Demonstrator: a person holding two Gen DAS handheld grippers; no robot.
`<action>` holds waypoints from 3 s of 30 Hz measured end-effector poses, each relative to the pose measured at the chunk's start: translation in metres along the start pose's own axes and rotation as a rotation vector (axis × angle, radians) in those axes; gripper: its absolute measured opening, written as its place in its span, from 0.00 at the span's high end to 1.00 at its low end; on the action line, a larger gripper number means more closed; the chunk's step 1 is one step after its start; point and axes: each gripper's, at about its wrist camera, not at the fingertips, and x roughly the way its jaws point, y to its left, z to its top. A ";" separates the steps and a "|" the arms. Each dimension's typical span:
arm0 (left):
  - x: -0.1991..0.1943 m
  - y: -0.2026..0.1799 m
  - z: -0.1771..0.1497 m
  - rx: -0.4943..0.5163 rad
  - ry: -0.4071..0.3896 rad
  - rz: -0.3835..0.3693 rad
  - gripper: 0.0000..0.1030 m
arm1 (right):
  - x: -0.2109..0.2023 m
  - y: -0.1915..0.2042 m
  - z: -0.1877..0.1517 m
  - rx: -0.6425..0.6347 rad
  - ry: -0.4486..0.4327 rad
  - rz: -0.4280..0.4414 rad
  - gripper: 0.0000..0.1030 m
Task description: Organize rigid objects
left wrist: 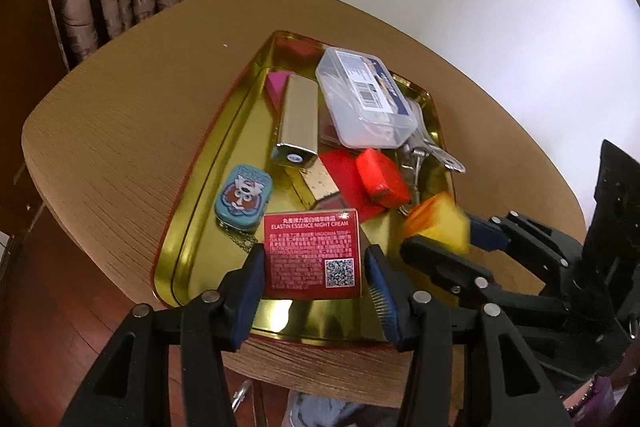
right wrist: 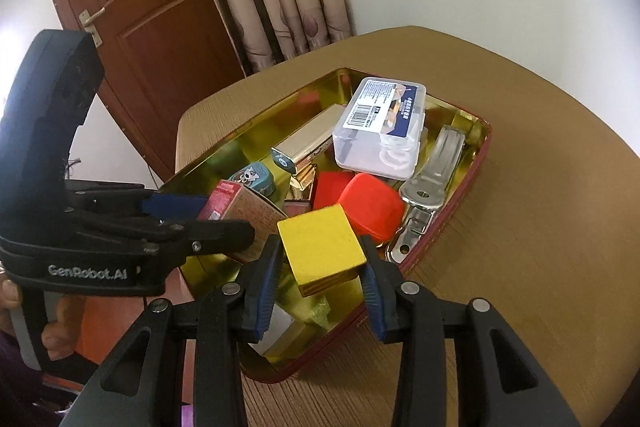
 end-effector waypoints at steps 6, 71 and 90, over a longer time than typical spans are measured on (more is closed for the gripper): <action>-0.013 0.001 0.000 0.007 -0.037 0.079 0.51 | -0.009 0.000 0.001 0.012 -0.023 -0.014 0.57; -0.133 -0.018 -0.055 0.104 -0.581 0.239 0.47 | -0.164 0.118 -0.041 0.100 -0.498 -0.612 0.01; -0.129 -0.020 -0.056 0.134 -0.601 0.238 0.20 | -0.163 0.118 -0.045 0.087 -0.489 -0.601 0.01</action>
